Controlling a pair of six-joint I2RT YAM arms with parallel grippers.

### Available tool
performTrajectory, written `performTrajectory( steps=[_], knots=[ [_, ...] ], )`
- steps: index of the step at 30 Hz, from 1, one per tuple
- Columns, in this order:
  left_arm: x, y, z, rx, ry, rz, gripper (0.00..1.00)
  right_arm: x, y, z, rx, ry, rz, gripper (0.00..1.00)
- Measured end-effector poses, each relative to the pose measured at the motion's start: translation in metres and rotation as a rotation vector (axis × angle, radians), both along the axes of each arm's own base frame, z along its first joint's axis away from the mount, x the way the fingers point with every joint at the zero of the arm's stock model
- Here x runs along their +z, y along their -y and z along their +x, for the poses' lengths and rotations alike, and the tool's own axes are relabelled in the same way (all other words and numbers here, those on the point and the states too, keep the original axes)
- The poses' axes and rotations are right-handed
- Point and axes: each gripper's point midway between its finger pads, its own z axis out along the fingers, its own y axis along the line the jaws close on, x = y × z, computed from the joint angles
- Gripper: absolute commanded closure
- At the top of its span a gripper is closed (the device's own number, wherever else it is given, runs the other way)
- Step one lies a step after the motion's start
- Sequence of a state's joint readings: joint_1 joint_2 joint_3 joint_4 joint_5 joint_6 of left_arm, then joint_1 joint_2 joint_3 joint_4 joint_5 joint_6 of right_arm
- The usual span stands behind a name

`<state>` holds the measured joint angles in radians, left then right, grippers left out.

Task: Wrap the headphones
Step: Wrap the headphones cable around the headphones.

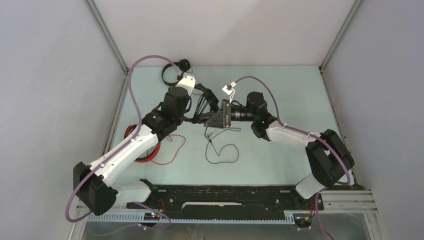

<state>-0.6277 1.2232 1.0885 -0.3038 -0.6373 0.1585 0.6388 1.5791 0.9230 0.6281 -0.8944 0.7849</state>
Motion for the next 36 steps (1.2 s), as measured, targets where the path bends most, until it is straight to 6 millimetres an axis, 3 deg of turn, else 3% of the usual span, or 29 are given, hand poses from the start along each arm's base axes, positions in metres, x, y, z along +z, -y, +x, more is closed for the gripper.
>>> performTrajectory(
  steps=[9, 17, 24, 30, 36],
  knots=[
    [0.003, 0.007, -0.003, 0.053, 0.021, -0.182, 1.0, -0.017, -0.013, 0.006, -0.075, 0.093, -0.061, 0.73],
    [0.016, 0.008, -0.008, 0.085, 0.055, -0.318, 1.0, -0.028, -0.021, 0.003, -0.131, 0.233, -0.14, 0.66],
    [0.035, 0.008, -0.01, 0.115, 0.074, -0.413, 1.0, -0.038, -0.016, 0.013, -0.186, 0.34, -0.214, 0.66],
    [0.05, 0.011, -0.012, 0.109, 0.072, -0.484, 1.0, -0.038, -0.008, 0.017, -0.235, 0.413, -0.222, 0.58],
    [0.052, 0.014, -0.017, 0.086, 0.043, -0.507, 1.0, -0.045, 0.005, 0.023, -0.295, 0.458, -0.25, 0.57]
  ],
)
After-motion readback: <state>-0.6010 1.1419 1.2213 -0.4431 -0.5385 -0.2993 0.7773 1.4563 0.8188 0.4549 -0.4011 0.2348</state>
